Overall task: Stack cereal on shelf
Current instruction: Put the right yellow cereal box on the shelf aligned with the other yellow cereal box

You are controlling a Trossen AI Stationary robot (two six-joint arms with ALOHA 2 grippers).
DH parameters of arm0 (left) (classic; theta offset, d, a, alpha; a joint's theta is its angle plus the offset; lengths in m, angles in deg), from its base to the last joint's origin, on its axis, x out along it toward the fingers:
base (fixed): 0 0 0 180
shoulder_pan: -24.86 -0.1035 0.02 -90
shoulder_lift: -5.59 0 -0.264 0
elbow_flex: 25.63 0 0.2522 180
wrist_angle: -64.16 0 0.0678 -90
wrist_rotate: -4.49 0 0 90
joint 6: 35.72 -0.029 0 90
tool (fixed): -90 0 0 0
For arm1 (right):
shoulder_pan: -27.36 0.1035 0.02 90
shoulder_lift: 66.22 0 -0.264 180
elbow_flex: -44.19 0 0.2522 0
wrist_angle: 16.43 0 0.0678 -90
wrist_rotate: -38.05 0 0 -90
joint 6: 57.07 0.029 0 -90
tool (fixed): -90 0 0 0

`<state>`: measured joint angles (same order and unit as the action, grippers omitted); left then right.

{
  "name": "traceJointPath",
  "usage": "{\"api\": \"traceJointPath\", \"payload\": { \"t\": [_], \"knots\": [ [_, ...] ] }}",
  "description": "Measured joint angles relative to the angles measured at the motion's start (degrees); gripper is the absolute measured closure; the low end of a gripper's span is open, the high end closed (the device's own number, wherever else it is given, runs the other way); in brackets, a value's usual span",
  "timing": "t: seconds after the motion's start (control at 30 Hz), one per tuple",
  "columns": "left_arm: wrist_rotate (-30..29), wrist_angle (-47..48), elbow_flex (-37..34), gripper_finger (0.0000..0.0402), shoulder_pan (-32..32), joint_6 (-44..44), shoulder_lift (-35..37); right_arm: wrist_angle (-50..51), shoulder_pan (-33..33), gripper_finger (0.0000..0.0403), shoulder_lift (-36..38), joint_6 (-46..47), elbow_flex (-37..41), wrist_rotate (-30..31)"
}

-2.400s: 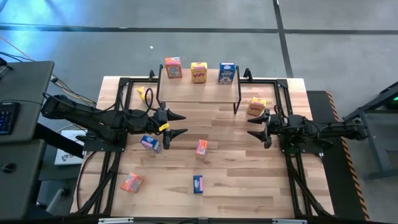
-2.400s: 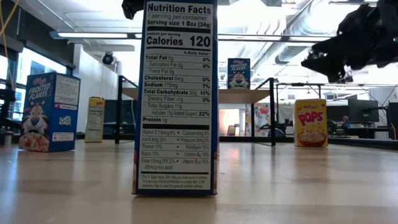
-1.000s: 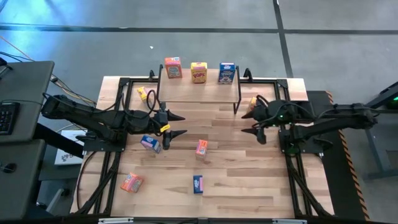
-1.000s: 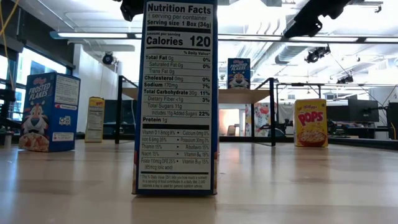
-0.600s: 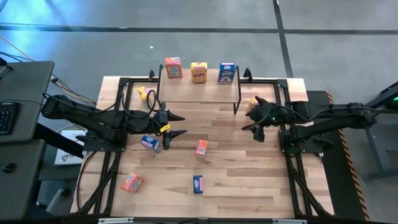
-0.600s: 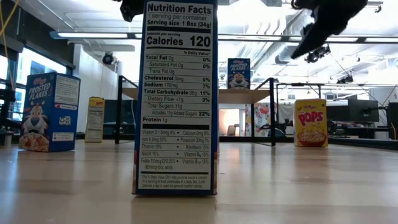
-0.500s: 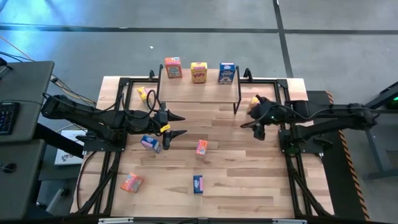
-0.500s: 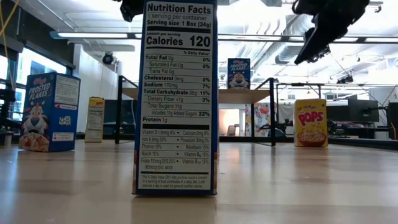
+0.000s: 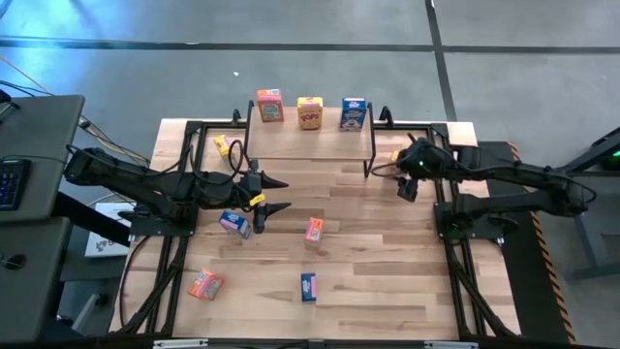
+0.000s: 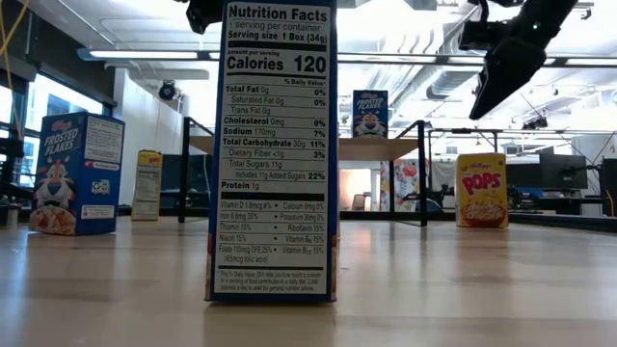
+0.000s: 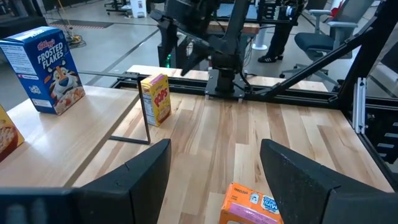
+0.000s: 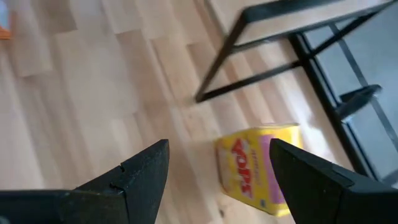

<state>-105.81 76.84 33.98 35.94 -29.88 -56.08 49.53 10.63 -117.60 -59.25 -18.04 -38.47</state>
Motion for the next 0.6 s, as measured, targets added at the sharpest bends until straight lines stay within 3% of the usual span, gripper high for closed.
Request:
{"api": "traceJointPath", "payload": {
  "t": [0.27, 0.6],
  "knots": [
    [0.0, 0.0, 0.0, 0.0163, 0.0, -0.1, 0.0, 0.3, -8.1, 0.0132, -0.6, -5.3, 0.0, -1.0],
    [0.0, 0.0, 0.0, 0.0163, 0.0, -0.1, 0.0, 0.2, -16.4, 0.0132, -6.5, -10.1, 0.0, -4.4]
  ]
}}
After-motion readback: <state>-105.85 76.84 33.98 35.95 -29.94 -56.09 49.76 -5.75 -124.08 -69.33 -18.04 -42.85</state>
